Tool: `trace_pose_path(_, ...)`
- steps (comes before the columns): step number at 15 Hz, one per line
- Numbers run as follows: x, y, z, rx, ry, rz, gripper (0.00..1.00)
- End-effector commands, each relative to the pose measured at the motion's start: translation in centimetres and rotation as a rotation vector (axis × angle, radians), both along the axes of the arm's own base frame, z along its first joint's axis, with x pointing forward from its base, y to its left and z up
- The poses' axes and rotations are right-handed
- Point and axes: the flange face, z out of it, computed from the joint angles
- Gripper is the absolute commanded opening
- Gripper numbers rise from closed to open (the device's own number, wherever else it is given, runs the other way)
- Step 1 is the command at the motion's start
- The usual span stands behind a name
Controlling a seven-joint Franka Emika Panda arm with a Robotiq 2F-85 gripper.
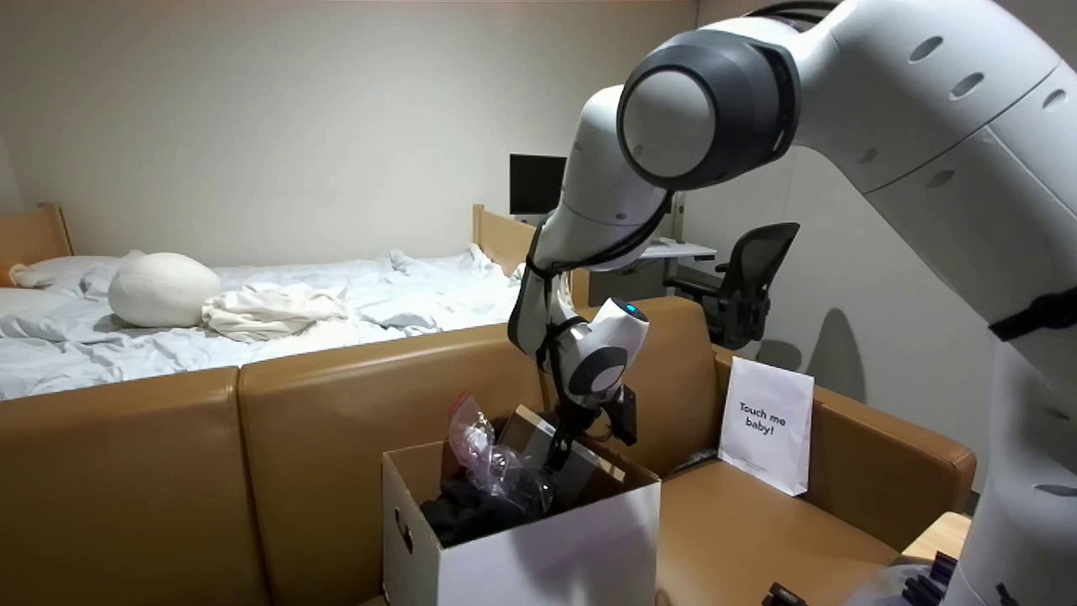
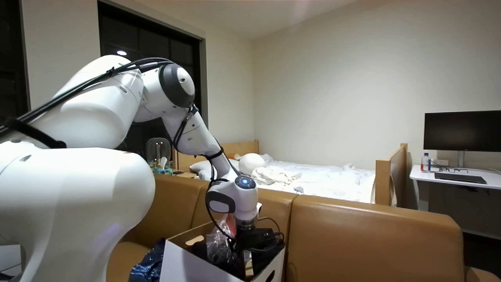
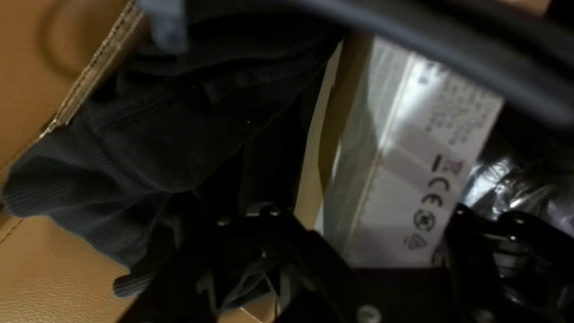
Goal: Pick the box in the white box and put it on the couch
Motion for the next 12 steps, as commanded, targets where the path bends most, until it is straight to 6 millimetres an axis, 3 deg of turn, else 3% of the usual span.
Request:
trace_pose_path(1,0.6,-0.4,-0.3,-0.006,-0.025,-0.008,0.34)
trace_pose_path(5,1.1,-0.3,0.8,0.000,-0.030,-0.003,0.09)
trace_pose_path(9,2.9,-1.3,3.7,0.106,0.045,-0.039,0.07)
trace_pose_path(12,6.8,-4.9,7.9,0.175,0.098,-0.085,0.09)
